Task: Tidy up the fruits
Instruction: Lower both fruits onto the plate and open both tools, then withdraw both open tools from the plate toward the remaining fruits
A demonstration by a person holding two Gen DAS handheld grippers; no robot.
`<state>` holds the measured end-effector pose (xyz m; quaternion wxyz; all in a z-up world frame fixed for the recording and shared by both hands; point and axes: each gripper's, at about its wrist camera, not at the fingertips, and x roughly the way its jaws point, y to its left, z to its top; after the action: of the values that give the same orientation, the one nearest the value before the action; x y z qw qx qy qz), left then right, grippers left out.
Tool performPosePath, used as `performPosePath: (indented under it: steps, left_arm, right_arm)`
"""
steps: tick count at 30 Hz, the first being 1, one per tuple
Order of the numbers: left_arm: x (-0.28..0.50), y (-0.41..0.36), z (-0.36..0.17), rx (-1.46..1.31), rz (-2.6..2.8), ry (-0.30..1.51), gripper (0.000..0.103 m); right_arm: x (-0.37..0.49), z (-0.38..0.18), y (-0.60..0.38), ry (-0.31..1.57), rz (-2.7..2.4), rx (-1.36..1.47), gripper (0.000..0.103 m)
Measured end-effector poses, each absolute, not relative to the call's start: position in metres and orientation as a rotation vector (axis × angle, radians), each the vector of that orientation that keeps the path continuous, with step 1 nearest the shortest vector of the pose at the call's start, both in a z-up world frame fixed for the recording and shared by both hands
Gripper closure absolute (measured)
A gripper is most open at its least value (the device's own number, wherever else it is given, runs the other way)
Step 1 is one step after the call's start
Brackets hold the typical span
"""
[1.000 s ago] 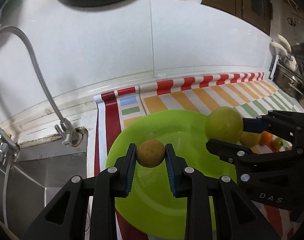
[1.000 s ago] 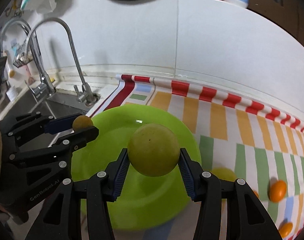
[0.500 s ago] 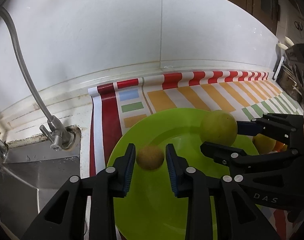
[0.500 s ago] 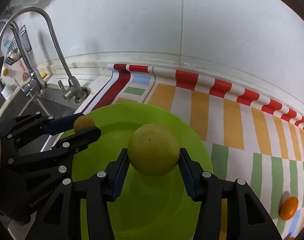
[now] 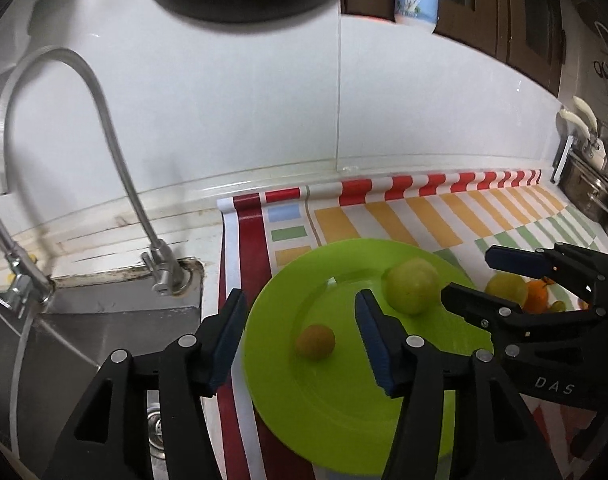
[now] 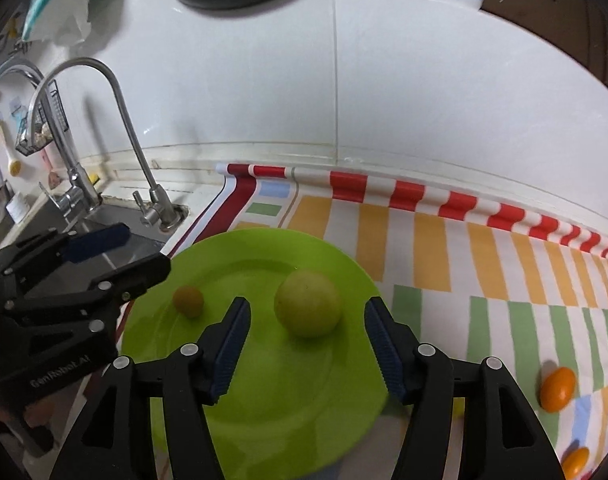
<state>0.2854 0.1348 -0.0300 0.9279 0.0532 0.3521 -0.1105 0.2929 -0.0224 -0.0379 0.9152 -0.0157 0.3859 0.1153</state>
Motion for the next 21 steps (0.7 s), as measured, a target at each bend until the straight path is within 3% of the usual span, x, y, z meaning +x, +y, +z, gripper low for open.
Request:
performPosePath:
  steps: [8, 21]
  left_arm:
    - [0.232, 0.125, -0.009, 0.095, -0.194, 0.679, 0.038]
    - [0.164, 0.075, 0.007, 0.069, -0.178, 0.638, 0.033]
  right_arm:
    - [0.244, -0.021, -0.041, 0.732, 0.242, -0.013, 0.032]
    - [0.171, 0.006, -0.100, 0.639, 0.206, -0.002, 0.032]
